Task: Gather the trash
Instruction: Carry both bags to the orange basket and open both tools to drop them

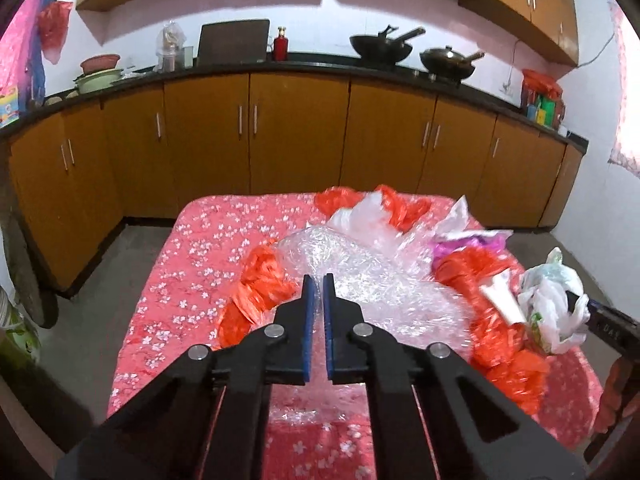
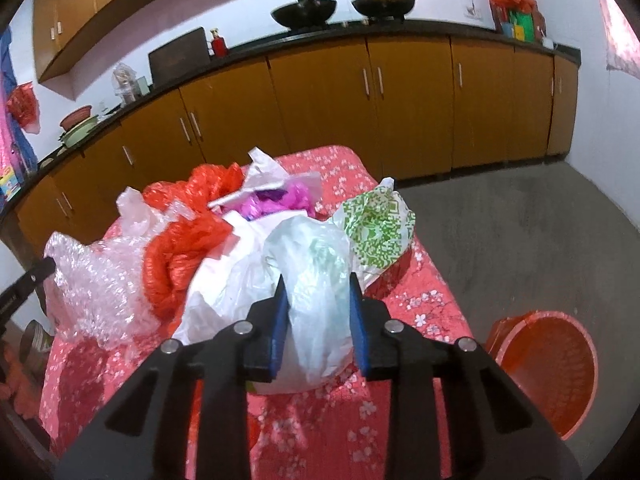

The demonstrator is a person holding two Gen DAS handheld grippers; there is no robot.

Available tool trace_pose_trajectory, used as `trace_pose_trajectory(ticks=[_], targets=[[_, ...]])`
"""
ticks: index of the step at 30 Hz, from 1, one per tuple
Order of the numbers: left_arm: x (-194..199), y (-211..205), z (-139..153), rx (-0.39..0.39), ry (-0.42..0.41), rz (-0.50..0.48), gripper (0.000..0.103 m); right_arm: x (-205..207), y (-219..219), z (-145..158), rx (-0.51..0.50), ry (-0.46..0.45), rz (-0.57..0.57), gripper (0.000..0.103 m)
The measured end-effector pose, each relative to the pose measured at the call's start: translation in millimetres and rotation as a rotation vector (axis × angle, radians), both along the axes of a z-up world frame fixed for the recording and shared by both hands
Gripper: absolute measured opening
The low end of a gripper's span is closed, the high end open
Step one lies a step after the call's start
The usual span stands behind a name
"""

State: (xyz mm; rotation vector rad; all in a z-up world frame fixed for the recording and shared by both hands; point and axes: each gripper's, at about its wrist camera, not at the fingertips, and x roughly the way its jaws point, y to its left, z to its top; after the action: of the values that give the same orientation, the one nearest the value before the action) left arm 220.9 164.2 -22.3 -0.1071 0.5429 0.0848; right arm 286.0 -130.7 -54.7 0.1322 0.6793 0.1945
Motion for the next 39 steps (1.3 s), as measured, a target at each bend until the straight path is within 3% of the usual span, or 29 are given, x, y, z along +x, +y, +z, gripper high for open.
trace_pose_trajectory(ticks=[12, 20, 32, 39], targets=[[-29.8, -30.6, 55.5, 0.003, -0.141, -0.035, 0.004, -31.0, -27.8, 40.3, -0.015, -0.125, -0.039, 0.028], [-28.5, -74.3, 74.5, -0.004, -0.185, -0.13, 0.004, -46.0, -64.2, 47.8, -0.048, -0.165, -0.111, 0.028], [-0.1, -202.2, 49.7, -0.063, -0.152, -0.366, 0.004, -74.9, -172.0, 29.2, -0.197, -0.178, -0.33, 0.028], [11.6, -297.9, 14.4, -0.067, -0.064, -0.519, 0.004, -84.9, -249.4, -8.0, -0.195, -0.077, -0.437, 0.028]])
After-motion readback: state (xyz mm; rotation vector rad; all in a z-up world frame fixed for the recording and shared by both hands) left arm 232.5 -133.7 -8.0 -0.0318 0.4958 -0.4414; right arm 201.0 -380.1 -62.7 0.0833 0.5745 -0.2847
